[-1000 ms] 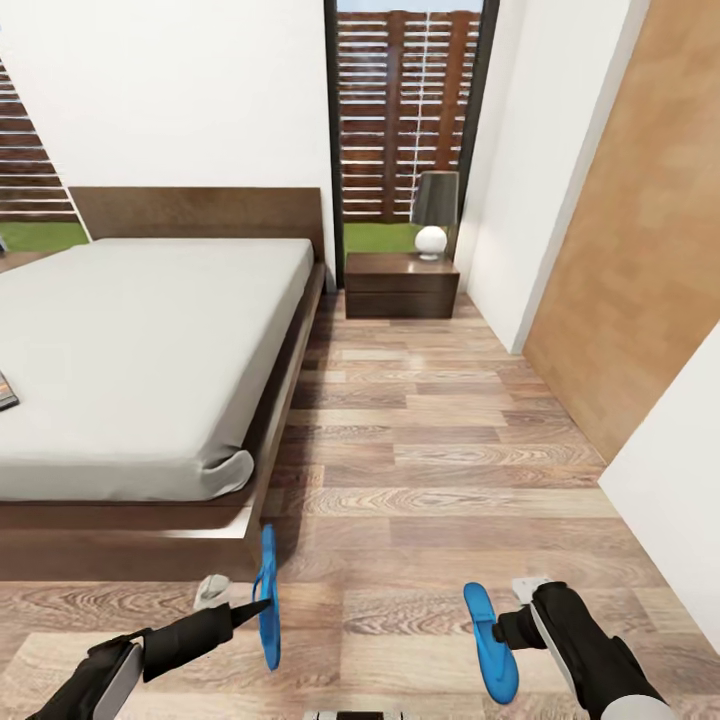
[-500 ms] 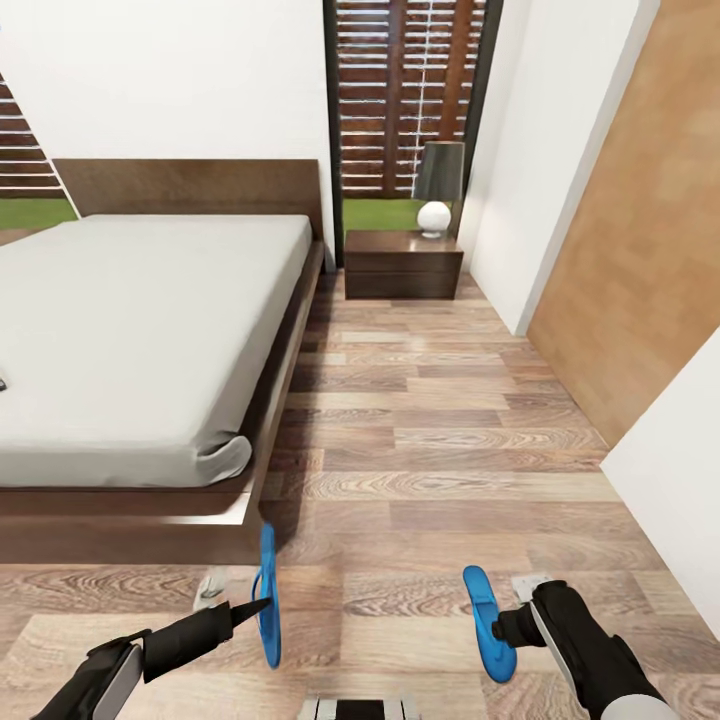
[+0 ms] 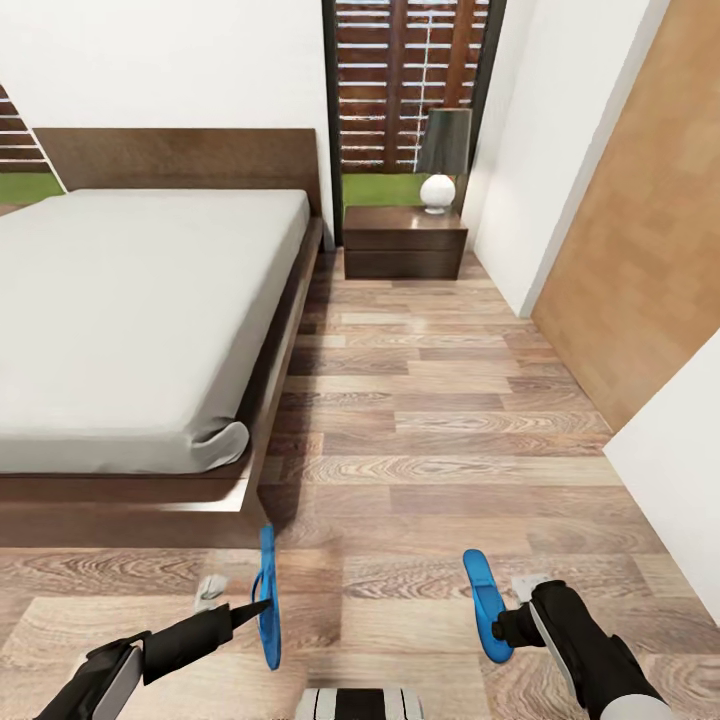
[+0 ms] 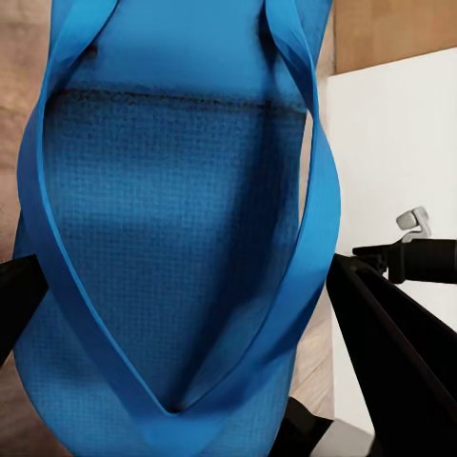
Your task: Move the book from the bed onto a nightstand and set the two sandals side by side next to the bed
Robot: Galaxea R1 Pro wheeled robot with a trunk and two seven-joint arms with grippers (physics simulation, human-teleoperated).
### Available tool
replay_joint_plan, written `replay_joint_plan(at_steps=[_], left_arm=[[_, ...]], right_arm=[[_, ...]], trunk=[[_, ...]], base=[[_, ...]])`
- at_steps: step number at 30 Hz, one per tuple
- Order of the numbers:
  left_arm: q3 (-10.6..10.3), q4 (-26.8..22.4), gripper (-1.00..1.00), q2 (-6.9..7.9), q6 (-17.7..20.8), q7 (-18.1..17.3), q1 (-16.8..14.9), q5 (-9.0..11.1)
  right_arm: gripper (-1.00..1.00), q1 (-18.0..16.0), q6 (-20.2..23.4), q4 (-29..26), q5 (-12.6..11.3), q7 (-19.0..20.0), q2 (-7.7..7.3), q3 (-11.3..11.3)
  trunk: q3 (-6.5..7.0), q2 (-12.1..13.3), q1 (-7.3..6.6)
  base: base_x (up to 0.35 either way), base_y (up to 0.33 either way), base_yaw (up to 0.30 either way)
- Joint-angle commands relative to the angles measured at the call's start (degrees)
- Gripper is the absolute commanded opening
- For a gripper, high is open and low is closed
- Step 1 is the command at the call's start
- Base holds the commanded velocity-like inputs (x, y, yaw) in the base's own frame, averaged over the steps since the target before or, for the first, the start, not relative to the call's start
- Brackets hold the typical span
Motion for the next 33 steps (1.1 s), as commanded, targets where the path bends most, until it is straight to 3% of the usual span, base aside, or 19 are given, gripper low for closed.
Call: replay_joint_plan(at_steps=[1,33], left_arm=[[0.05,0.0,-1.0,0.01,0.54,-0.09,-0.03,0.33],[0.07,2.35,-1.0,0.08,-1.16,-0.03,0.28,0.27]], right_arm=[[1.0,-0.02,0.18,-0.06,0.61,0.5,0.05,-0.13],[1.0,-0.02,0.15,0.26,0.59,0.65,0.01,-0.25]], trunk=[[-0.27,-0.03,0.01],[-7.36,-0.46,0.84]], base=[[0.0,0.0,0.0],[0.0,0.0,0.0]])
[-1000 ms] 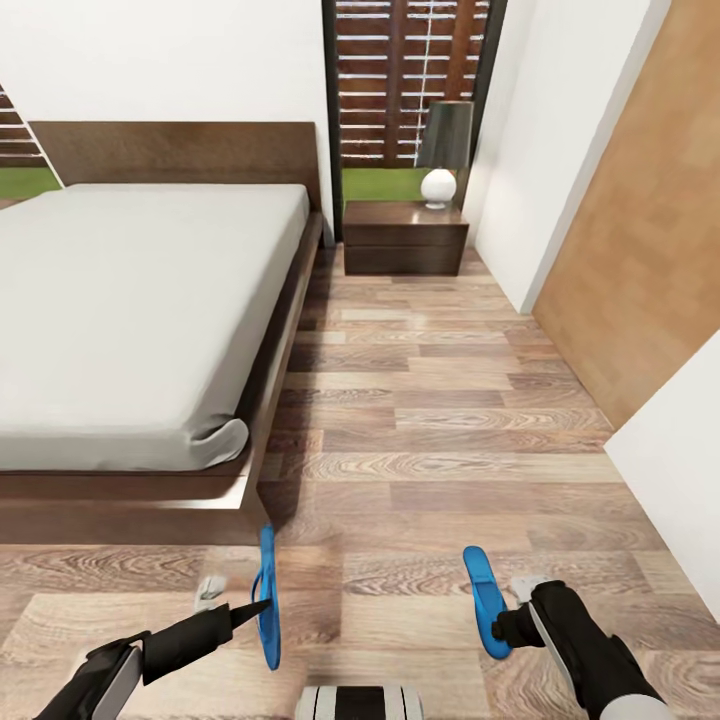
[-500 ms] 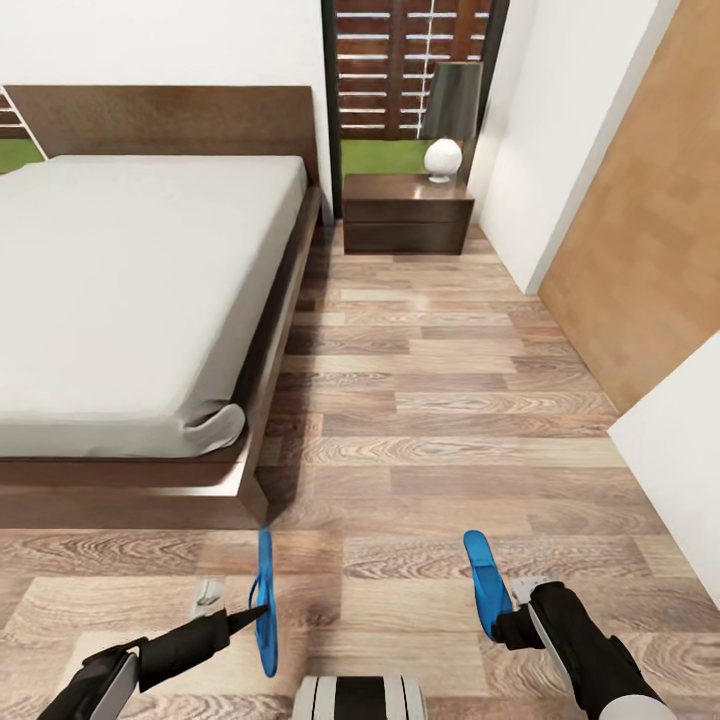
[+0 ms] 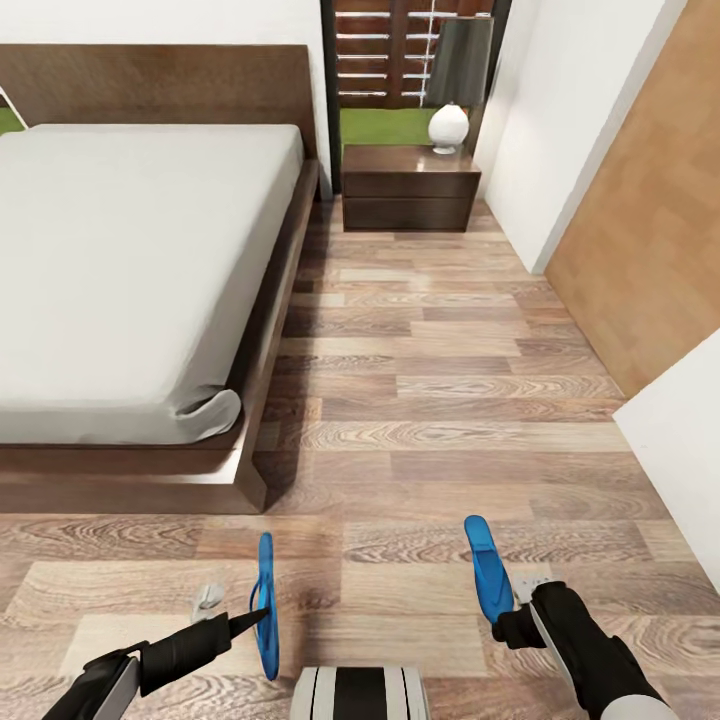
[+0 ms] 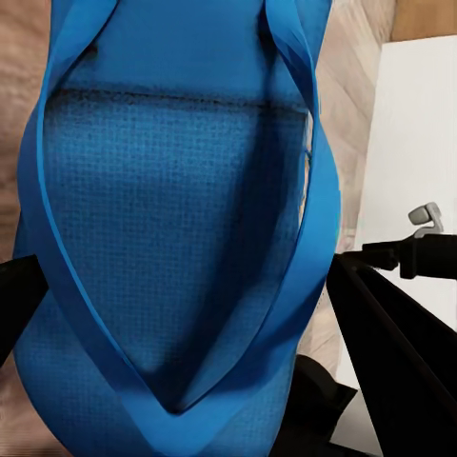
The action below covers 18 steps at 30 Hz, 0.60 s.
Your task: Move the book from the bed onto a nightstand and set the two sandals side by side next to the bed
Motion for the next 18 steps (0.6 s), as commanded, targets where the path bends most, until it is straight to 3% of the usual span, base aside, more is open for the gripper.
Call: replay_joint_plan(at_steps=[1,18], left_arm=[[0.03,0.45,-1.0,-0.03,-0.23,-0.1,-0.02,0.33],[0.09,1.78,-1.0,0.01,-1.97,-0.1,-0.02,0.36]], right_arm=[[1.0,-0.01,0.21,-0.08,0.62,0.53,-0.03,-0.17],[1.0,-0.01,0.21,-0.01,0.63,0.46,0.2,-0.02]], trunk=[[-0.27,-0.03,0.01],[-4.03,-0.26,0.45]], base=[[0.0,0.0,0.0],[0.0,0.0,0.0]])
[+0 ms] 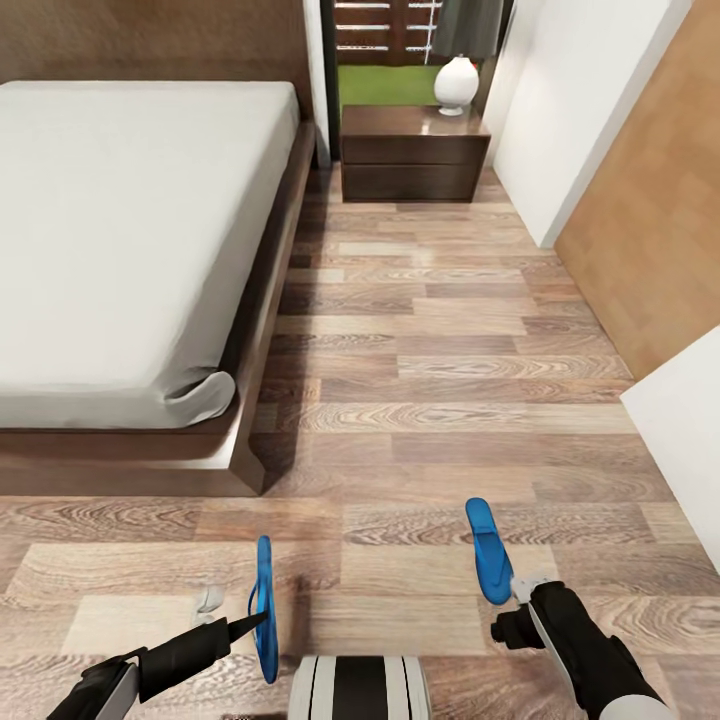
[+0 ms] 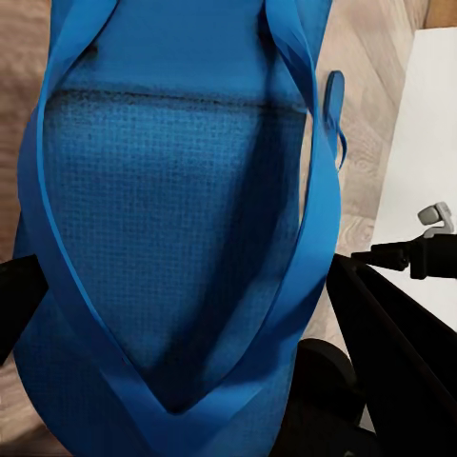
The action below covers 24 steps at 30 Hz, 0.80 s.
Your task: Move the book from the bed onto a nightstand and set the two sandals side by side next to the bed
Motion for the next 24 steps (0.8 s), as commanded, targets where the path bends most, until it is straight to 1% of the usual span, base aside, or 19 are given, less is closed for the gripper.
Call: replay_joint_plan(at_steps=[1,6,17,24], left_arm=[[0.05,0.0,-1.0,0.0,0.56,-0.15,-0.02,0.31],[0.05,0.0,-1.0,0.01,0.61,-0.16,-0.02,0.35],[0.11,0.0,-1.0,0.05,0.57,-0.2,-0.02,0.37],[0.14,0.0,-1.0,0.18,0.49,-0.2,-0.02,0.38]], right_arm=[[1.0,-0.01,0.21,-0.12,0.61,0.55,0.02,-0.16],[1.0,-0.01,0.21,-0.06,0.61,0.46,0.03,-0.12],[1.0,-0.01,0.21,-0.09,0.62,0.41,0.03,-0.09],[1.0,-0.01,0.21,-0.08,0.61,0.41,0.03,-0.08]], trunk=[[-0.26,-0.03,0.01],[-1.37,-0.1,0.14],[-1.37,-0.1,0.14],[-1.37,-0.1,0.14]], base=[[0.0,0.0,0.0],[0.0,0.0,0.0],[0.007,0.0,0.0],[0.211,0.0,0.0]])
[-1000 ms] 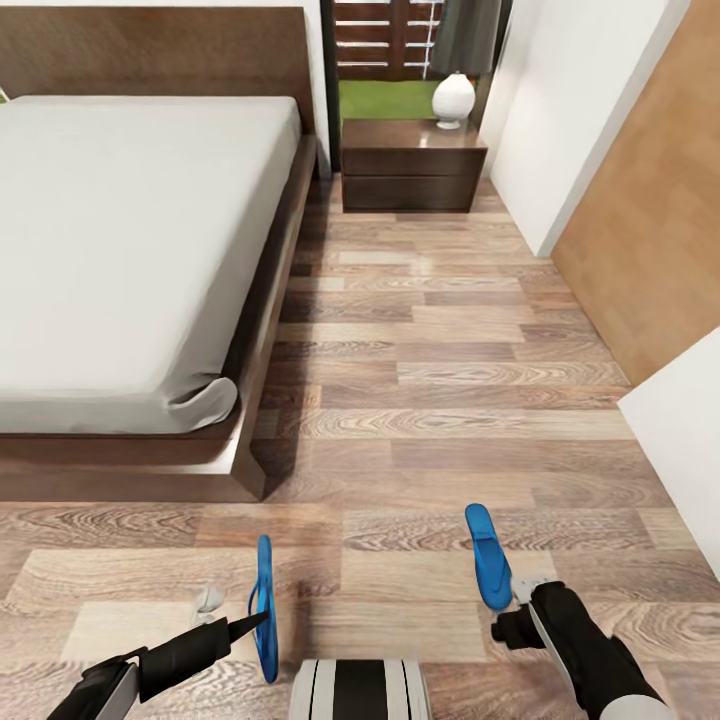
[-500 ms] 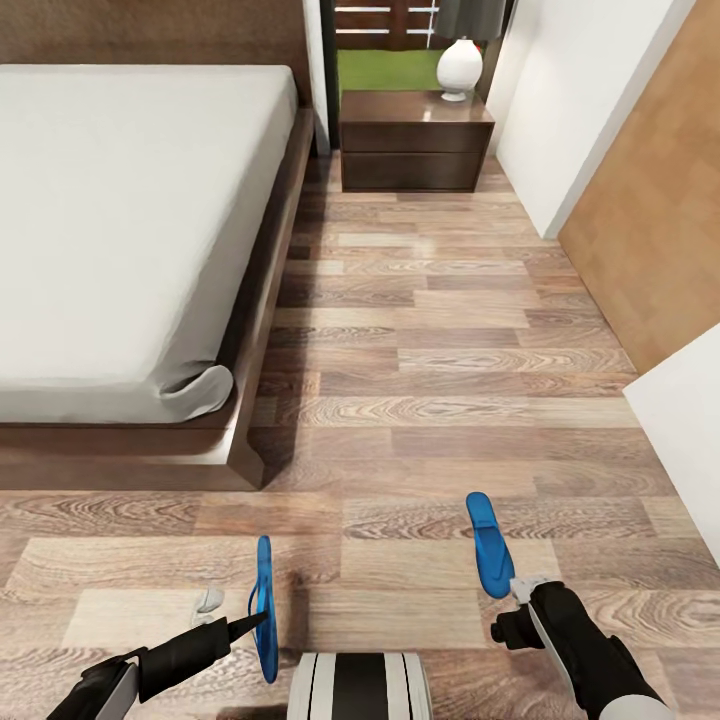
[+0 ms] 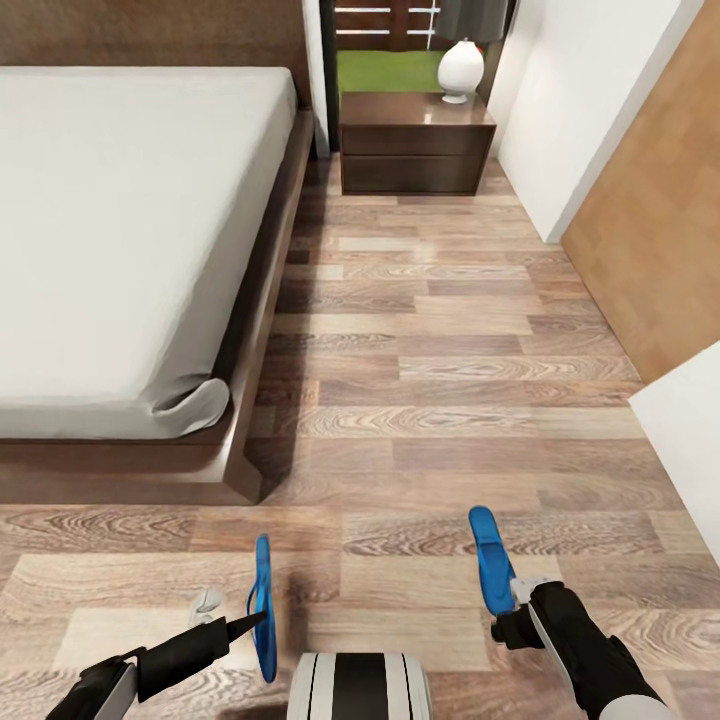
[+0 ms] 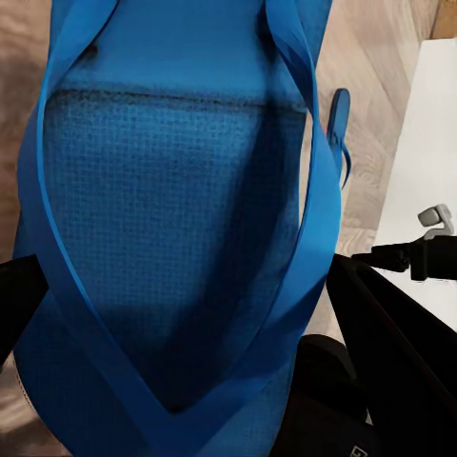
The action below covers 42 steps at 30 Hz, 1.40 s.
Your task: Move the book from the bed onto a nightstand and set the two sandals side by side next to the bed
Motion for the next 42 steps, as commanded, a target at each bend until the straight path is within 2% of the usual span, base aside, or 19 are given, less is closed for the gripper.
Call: replay_joint_plan(at_steps=[1,9,18,42], left_arm=[[0.04,0.0,-1.0,0.0,0.55,-0.12,-0.01,0.29],[0.04,0.0,-1.0,0.03,0.55,-0.12,-0.01,0.28],[0.04,0.0,-1.0,0.01,0.54,-0.12,-0.01,0.28],[0.04,0.0,-1.0,0.09,0.6,-0.12,-0.01,0.29]], right_arm=[[1.0,-0.01,0.21,-0.07,0.61,0.53,0.02,-0.13],[1.0,-0.01,0.21,-0.07,0.62,0.53,0.02,-0.12],[1.0,-0.01,0.21,-0.2,0.68,0.53,0.02,-0.12],[1.0,-0.01,0.21,-0.6,0.63,0.53,0.02,-0.12]], trunk=[[-0.04,-0.01,0.01],[-0.04,-0.01,0.01],[-0.04,-0.01,0.01],[-0.04,-0.01,0.01]], base=[[0.134,0.0,0.0],[0.041,0.0,0.0],[0.183,0.0,0.0],[0.045,0.0,0.0]])
